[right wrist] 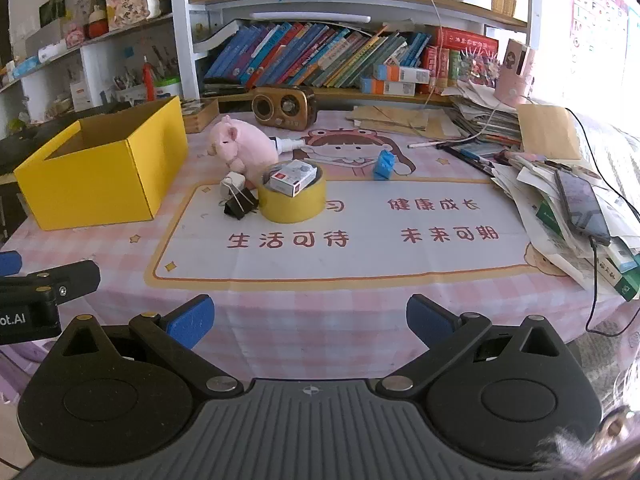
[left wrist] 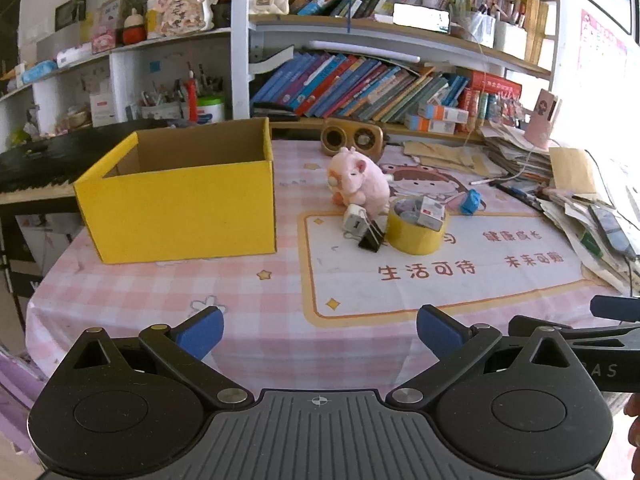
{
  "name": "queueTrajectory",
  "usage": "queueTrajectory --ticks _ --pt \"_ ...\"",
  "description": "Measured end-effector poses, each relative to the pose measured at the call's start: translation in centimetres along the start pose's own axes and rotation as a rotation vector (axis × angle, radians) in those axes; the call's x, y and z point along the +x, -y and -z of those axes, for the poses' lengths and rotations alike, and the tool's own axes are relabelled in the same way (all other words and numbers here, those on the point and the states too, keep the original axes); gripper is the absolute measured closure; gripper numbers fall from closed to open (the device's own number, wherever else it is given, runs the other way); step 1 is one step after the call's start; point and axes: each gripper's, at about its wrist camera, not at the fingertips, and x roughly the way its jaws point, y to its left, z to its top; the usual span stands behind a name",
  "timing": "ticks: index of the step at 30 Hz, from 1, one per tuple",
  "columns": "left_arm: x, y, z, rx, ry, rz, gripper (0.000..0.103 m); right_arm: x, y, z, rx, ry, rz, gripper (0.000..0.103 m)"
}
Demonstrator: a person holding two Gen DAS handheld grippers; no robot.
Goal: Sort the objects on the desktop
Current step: 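Move the left tool toward the tape roll while the right tool approaches the blue cube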
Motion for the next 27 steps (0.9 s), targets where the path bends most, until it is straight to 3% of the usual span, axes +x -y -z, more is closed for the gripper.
queueTrajectory --ticks 9,27 --pt "0.8 0.9 0.0 0.012 -0.027 0.052 0.0 0.1 0.5 0.0 -0.007 -0.008 0.02 0.0" --pt "2.9 2.8 -1.2 0.007 -0.037 0.035 0.0 1.8 2.3 -1.3 -0.023 -0.028 0.007 0.0"
